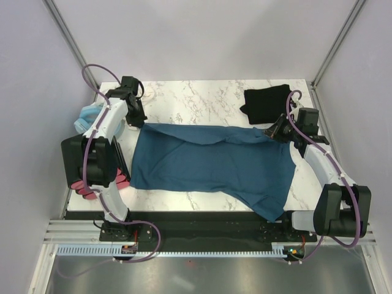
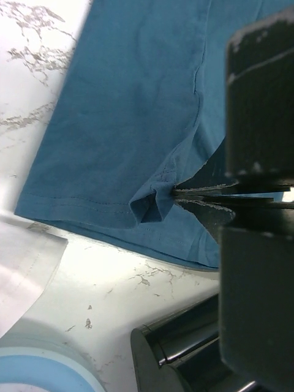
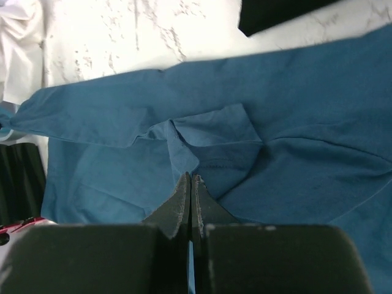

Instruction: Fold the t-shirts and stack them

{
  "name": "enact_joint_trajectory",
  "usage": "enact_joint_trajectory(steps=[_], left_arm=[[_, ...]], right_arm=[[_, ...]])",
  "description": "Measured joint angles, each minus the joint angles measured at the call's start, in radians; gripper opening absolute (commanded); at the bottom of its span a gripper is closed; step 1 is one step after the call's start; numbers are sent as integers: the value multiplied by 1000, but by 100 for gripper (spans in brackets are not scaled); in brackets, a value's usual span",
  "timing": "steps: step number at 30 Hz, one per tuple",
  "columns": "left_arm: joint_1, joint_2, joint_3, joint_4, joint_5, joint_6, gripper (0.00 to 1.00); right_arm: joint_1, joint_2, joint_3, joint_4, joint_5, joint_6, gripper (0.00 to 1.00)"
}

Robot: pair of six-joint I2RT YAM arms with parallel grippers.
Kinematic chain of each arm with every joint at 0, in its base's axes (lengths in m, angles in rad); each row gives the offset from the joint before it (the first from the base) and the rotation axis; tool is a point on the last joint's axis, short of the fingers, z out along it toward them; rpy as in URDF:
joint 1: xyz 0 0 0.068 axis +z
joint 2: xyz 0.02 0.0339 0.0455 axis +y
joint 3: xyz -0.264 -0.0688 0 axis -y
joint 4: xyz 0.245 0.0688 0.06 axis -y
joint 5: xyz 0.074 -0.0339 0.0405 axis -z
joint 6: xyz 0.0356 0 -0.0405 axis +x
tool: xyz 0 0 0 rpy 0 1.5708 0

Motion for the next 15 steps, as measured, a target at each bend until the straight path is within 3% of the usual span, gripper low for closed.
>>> enact_joint_trajectory(steps=[15], left_arm=[[0, 69, -16, -52, 30, 13, 2]], right_arm=[[0, 7, -18, -59, 56, -18, 0]])
